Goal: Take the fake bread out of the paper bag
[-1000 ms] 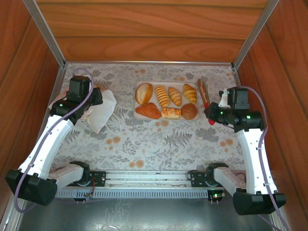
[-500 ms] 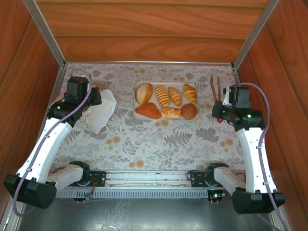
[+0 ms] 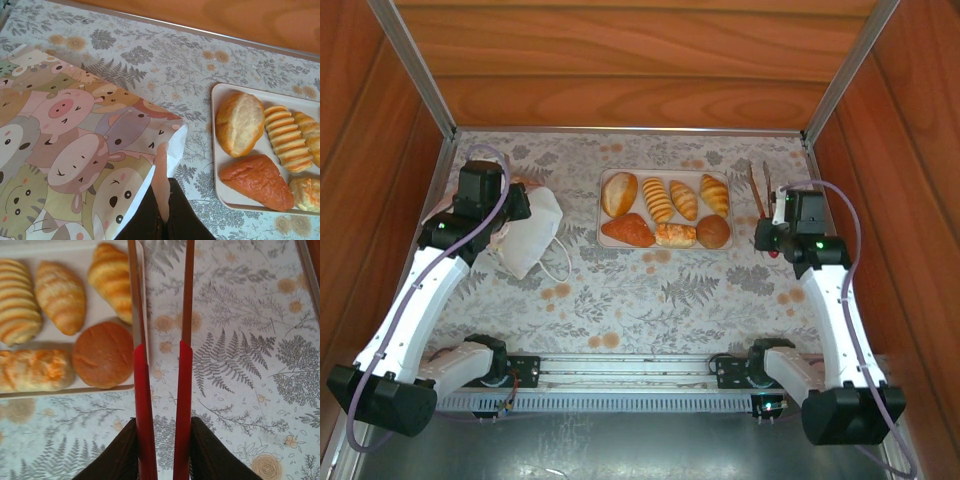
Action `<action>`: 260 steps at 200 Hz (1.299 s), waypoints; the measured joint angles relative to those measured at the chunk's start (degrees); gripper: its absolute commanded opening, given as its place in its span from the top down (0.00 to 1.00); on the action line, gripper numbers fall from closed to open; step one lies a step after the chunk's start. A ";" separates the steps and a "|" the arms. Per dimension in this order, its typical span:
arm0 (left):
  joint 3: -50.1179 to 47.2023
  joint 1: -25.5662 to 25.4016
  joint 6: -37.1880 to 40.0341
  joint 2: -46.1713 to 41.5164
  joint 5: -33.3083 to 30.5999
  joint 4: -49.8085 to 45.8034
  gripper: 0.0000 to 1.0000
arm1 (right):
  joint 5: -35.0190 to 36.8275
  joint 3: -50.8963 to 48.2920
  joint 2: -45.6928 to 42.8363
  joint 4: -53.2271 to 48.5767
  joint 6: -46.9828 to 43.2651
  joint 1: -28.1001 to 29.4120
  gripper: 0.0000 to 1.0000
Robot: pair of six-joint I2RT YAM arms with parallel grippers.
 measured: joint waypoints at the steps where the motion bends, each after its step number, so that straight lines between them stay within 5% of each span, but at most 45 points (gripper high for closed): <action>1: -0.02 0.00 0.00 -0.02 0.00 0.00 1.00 | 0.02 -0.09 0.11 0.07 0.00 -0.04 0.71; 110: -1.66 0.00 0.22 -3.26 -0.02 0.11 1.00 | -6.51 -3.50 25.22 20.94 -0.09 -12.59 0.70; 194: -1.99 0.00 0.35 -2.67 0.00 0.20 1.00 | -9.38 3.58 42.82 12.39 1.07 -12.83 0.54; 260: -1.97 0.00 0.35 -2.25 0.02 0.20 1.00 | -8.37 4.02 41.97 7.21 2.60 -12.83 0.38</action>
